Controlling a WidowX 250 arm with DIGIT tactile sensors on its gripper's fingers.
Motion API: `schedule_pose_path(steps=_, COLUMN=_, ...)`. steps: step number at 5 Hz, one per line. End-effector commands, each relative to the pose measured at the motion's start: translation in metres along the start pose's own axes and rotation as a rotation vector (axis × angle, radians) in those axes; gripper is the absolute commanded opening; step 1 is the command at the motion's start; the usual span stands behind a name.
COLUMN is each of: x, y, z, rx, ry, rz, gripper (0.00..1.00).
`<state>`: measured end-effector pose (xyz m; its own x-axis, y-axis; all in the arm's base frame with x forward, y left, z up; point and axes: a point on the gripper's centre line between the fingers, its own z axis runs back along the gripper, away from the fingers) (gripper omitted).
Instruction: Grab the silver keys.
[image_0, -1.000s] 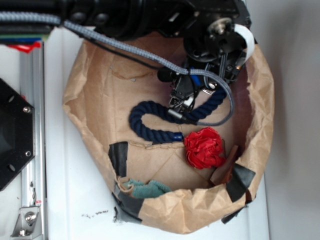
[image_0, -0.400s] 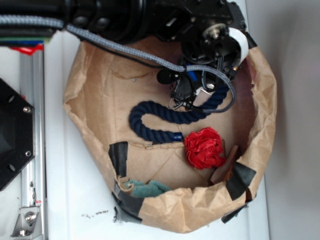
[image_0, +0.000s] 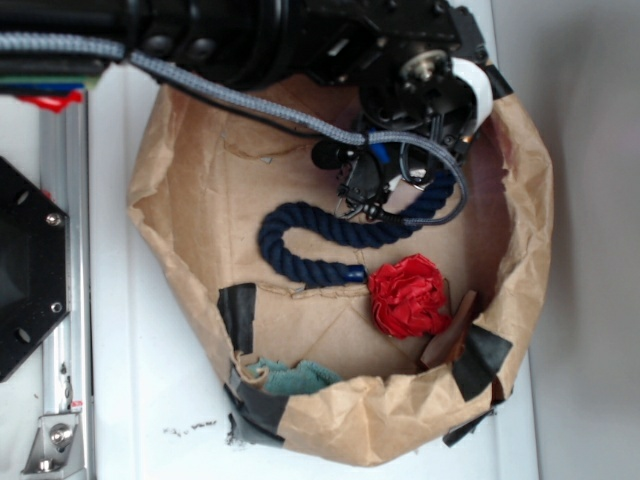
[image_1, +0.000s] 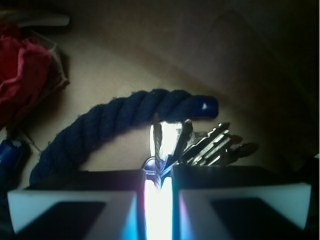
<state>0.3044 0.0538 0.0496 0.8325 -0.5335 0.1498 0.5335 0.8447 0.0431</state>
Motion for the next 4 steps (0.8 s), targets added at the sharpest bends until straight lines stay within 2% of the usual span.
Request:
schedule_pose_path(steps=1, x=-0.013, y=-0.047, z=0.093, rx=0.006, ry=-0.281, rz=-0.091, gripper=0.0)
schedule_pose_path(steps=2, x=-0.026, y=-0.05, z=0.146, rx=-0.052, ry=-0.395, rz=-0.054, gripper=0.0)
schedule_pose_path(steps=3, x=-0.02, y=-0.048, z=0.168, rx=-0.014, ry=-0.347, rz=-0.02, gripper=0.0)
schedule_pose_path(steps=4, x=-0.008, y=-0.041, z=0.154, rx=0.034, ry=-0.204, rz=0.076, gripper=0.0)
